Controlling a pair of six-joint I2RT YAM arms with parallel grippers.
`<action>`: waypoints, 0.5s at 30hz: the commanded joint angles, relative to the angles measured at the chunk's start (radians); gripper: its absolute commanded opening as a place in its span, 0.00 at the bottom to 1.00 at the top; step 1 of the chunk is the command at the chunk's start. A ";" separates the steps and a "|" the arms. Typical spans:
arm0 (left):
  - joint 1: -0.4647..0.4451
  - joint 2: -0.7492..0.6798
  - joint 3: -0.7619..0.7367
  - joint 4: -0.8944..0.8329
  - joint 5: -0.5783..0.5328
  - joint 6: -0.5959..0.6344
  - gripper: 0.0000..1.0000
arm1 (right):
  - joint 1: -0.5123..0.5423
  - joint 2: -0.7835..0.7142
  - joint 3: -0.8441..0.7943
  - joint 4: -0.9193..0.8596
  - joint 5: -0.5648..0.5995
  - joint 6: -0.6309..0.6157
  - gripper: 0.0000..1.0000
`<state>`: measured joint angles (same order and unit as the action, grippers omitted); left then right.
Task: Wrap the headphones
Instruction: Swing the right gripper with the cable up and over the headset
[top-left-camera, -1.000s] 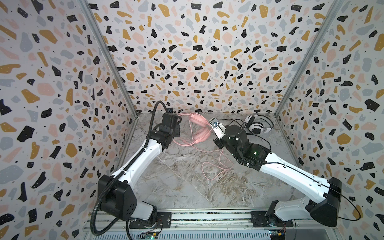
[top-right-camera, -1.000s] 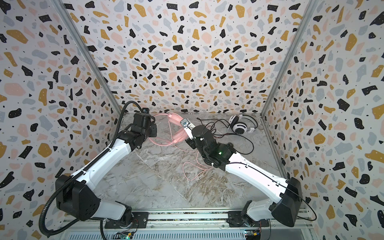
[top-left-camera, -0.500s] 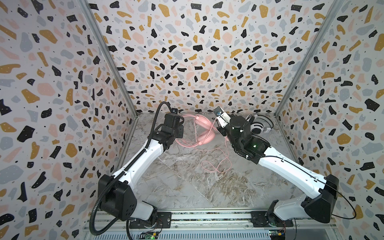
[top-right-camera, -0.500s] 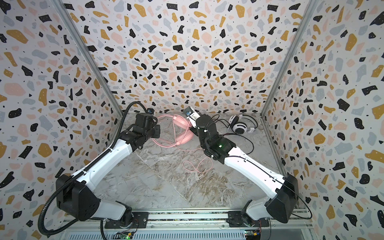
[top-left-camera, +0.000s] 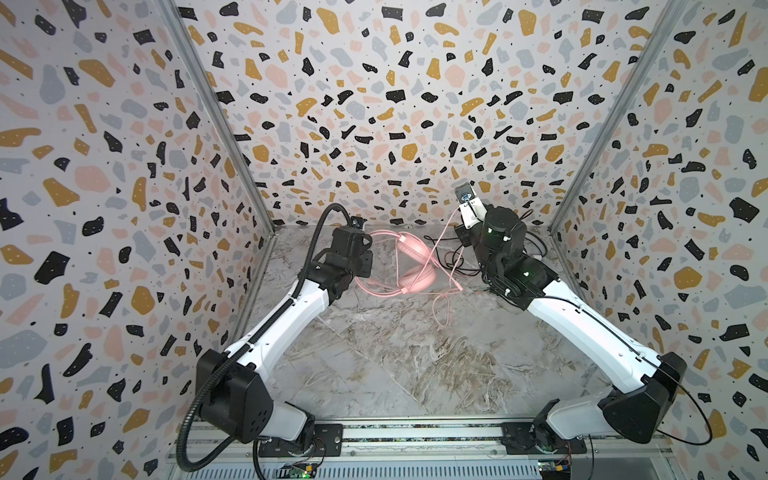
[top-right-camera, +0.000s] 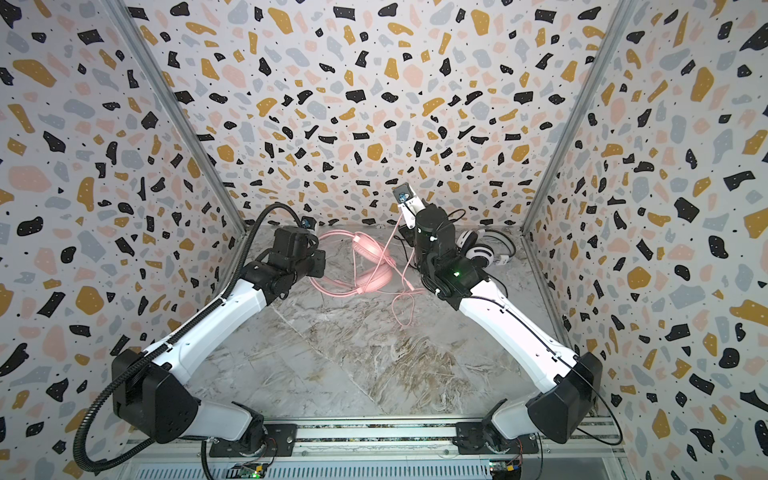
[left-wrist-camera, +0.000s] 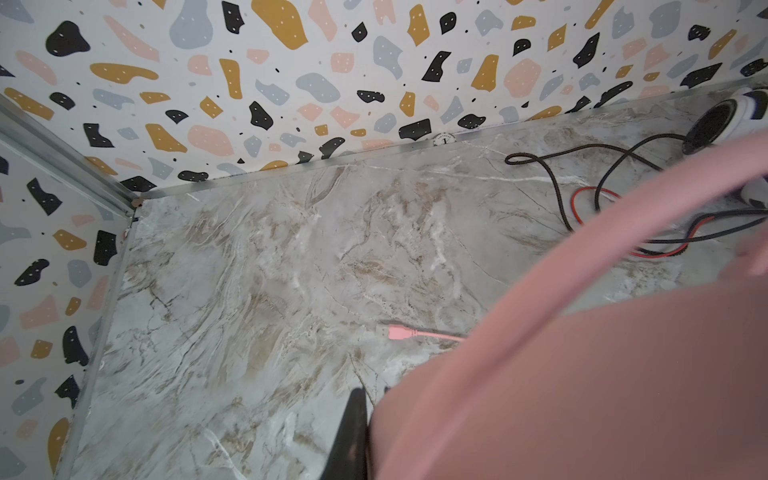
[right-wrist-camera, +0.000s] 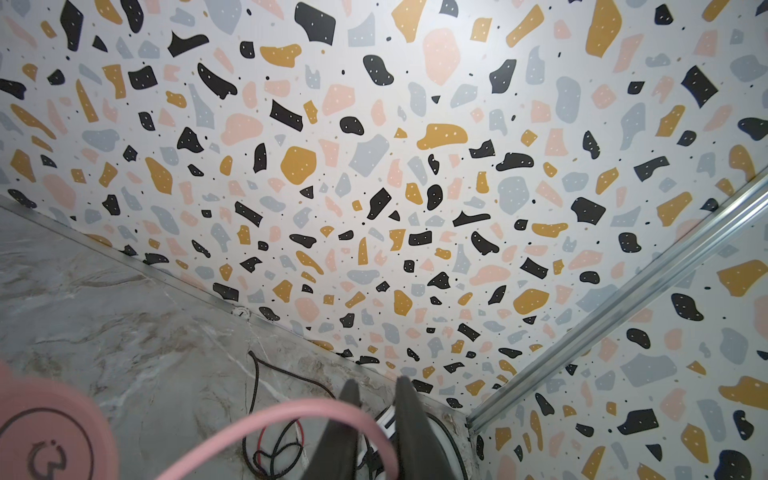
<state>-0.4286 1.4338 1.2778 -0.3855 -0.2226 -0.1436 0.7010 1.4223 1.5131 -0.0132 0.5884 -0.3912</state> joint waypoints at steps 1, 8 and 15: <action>-0.010 -0.043 0.028 0.093 0.058 0.013 0.00 | -0.001 0.016 0.122 -0.013 -0.037 0.030 0.14; -0.033 -0.025 0.038 0.080 0.098 0.041 0.00 | -0.003 0.126 0.304 -0.090 -0.075 0.024 0.12; -0.084 -0.002 0.044 0.073 0.176 0.078 0.00 | 0.004 0.236 0.474 -0.204 -0.205 0.059 0.12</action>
<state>-0.4854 1.4345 1.2781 -0.3649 -0.1043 -0.0978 0.7055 1.6604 1.9110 -0.1940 0.4374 -0.3626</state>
